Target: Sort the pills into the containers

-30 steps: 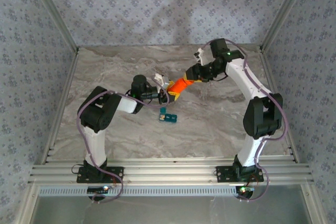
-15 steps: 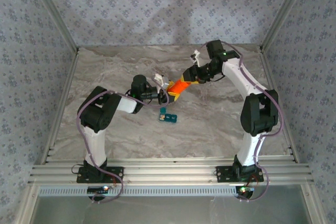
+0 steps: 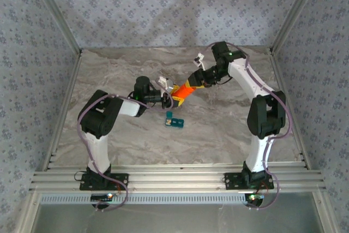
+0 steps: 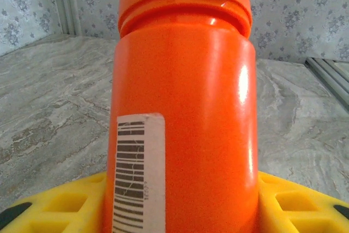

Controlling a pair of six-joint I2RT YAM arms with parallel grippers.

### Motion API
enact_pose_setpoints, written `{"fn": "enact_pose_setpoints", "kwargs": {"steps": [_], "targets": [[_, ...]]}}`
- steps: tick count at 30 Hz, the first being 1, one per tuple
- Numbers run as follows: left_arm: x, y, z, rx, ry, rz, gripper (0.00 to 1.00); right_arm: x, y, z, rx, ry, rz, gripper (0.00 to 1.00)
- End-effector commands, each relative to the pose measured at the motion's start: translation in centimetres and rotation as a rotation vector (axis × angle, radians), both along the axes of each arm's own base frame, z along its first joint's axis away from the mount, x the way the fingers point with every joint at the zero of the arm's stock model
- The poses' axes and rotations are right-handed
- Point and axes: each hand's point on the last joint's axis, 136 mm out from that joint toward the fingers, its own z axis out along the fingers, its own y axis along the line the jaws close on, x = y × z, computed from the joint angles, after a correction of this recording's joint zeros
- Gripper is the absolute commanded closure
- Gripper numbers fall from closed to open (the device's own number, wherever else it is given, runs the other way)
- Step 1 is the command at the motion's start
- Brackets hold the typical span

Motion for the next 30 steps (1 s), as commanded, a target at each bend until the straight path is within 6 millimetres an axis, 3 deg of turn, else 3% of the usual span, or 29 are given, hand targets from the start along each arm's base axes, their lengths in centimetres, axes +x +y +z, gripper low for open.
{"fn": "enact_pose_setpoints", "kwargs": {"steps": [1,11,17,30], "targets": [[-0.2,-0.7,4.7,-0.062,-0.126,-0.021,1.00,-2.5,1.7,-0.1,0.020,0.081,0.075,0.58],[0.4,-0.5,5.4,-0.079,-0.130,0.017,1.00,0.0,1.8,-2.0,0.054,0.167,-0.176,0.59],[0.3,-0.6,5.5,-0.066,-0.131,0.008,1.00,-0.2,2.6,-1.8,0.038,0.219,-0.218,0.59],[0.6,-0.7,4.6,-0.026,-0.113,0.006,1.00,0.5,2.1,-2.2,-0.016,0.245,-0.285,0.52]]}}
